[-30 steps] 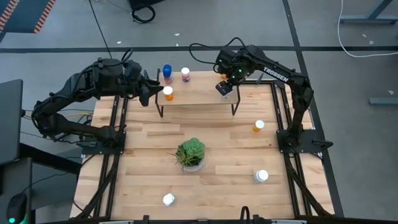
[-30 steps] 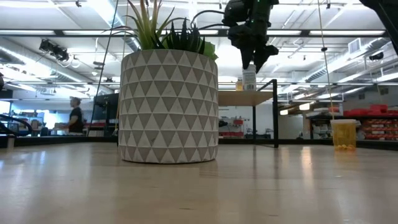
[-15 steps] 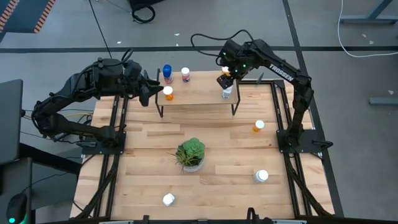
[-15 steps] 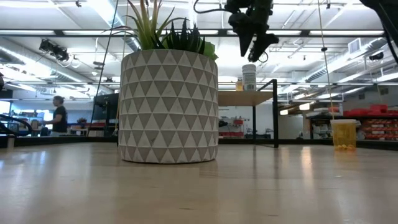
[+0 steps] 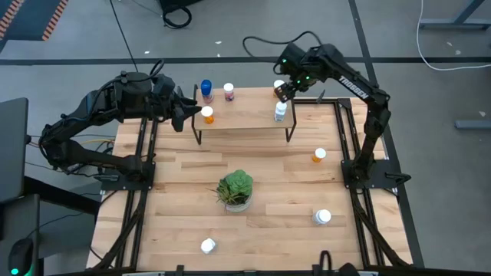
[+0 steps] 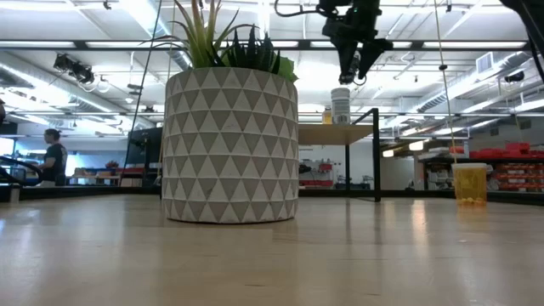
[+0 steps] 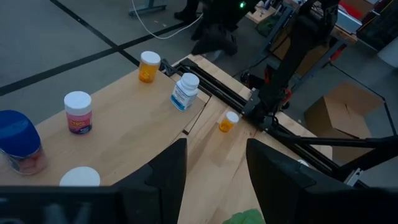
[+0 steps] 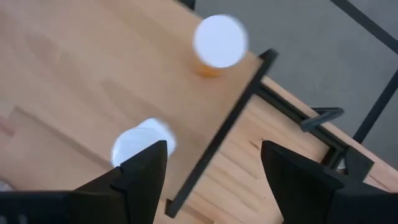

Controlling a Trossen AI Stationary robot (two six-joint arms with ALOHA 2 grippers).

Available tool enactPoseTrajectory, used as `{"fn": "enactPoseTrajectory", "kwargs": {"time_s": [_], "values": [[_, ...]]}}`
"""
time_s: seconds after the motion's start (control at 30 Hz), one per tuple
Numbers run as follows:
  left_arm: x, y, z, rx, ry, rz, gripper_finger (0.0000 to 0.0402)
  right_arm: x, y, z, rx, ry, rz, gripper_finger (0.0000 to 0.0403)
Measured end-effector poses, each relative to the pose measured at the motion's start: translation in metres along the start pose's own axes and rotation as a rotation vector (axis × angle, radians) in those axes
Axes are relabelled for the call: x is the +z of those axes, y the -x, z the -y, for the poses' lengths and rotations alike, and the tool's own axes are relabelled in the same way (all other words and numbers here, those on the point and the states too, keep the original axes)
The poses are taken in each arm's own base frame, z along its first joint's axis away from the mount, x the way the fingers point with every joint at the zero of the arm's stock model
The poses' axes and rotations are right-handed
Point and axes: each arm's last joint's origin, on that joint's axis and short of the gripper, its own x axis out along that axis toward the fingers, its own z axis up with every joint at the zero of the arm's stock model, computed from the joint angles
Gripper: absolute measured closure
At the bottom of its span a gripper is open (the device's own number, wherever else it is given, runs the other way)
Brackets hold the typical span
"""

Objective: Pick and place medicine bottles onto shelf by color
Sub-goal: Put the orange pill bottle on the shelf

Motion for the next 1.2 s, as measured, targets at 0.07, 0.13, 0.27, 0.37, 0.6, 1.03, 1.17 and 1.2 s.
{"fn": "enactPoseTrajectory", "kwargs": {"time_s": [0.07,0.13,0.27,0.37,0.6,1.03,1.17,1.2], "values": [[0.000,0.000,0.000,0.000,0.000,0.000,0.0230,0.000,0.005,0.008,-0.002,-0.039,0.014,0.0135],[0.000,0.000,0.000,0.000,0.000,0.000,0.0229,-0.001,0.008,0.016,-0.009,-0.074,0.022,0.0137],[0.000,0.000,0.000,0.000,0.000,0.000,0.0230,-0.005,0.008,0.031,-0.050,-0.129,0.022,0.0144],[0.000,0.000,0.000,0.000,0.000,0.000,0.0229,-0.012,0.000,0.040,-0.077,-0.144,-0.022,0.0147],[0.000,0.000,0.000,0.000,0.007,0.000,0.0230,-0.058,-0.018,0.058,-0.111,-0.161,-0.146,0.0147],[-0.001,-0.011,0.001,0.012,0.006,-0.024,0.0228,-0.164,-0.063,0.043,0.025,-0.356,-0.337,0.0147],[0.000,-0.014,0.001,0.006,0.016,-0.023,0.0229,-0.180,-0.078,0.030,0.023,-0.328,-0.393,0.0137],[0.000,-0.014,0.001,0.006,0.025,-0.029,0.0229,-0.182,-0.081,0.027,0.026,-0.325,-0.392,0.0133]]}}
